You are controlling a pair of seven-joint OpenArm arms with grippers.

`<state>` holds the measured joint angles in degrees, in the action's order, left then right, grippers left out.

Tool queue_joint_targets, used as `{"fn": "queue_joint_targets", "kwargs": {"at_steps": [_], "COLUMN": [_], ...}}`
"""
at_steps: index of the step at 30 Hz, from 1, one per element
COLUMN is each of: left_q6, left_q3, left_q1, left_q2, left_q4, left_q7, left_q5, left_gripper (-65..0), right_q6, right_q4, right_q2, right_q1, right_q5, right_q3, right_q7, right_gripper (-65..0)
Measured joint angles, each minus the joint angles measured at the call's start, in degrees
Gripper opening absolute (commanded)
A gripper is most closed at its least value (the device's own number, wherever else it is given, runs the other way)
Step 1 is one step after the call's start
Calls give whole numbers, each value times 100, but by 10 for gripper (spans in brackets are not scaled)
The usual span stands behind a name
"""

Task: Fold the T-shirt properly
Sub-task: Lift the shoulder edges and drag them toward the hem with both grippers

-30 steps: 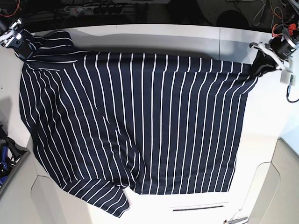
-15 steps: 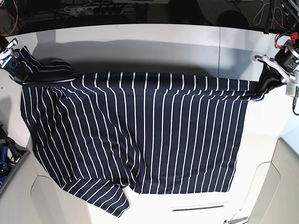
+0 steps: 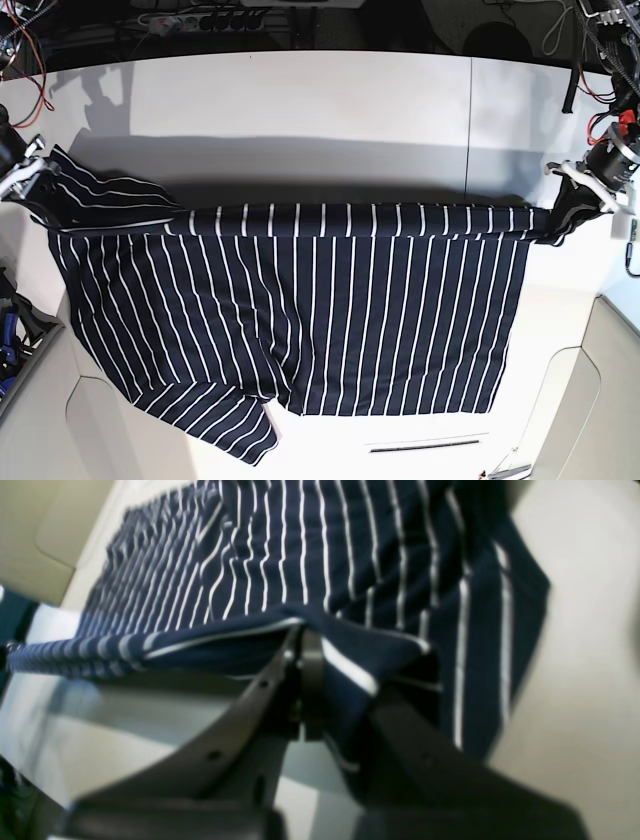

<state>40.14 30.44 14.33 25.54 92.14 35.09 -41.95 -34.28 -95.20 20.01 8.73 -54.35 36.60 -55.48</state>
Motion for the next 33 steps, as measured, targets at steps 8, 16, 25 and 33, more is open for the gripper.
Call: {"fn": "queue_joint_targets", "kwargs": {"at_steps": [8,16,25,33], "left_q6": [-328,-470,-476,-496], "left_q3": [-658,-804,-916,-914], "left_q1": [-732,-1268,-1353,-1353], "left_q2": [2,4,0,2], "left_q4": [-555,-1062,-1239,-1239], "left_q7": [-260,-404,-474,-514], "left_q5": [905,1217,1189,1215], "left_gripper": [-650,-650,-650,-479], "right_q6": [0,-13,0,24], "right_q4": [118,1180,2511,2828], "right_q2": [17,31,66,63], "right_q1": [-732,-1497,-2339,-2393], "right_q5": [1266,1818,1836,2256], "right_q3": [-866,-1224,-1360,-1764], "right_q7": [341,750,925,1283], "right_gripper": [-650,-650,-650,-291]}}
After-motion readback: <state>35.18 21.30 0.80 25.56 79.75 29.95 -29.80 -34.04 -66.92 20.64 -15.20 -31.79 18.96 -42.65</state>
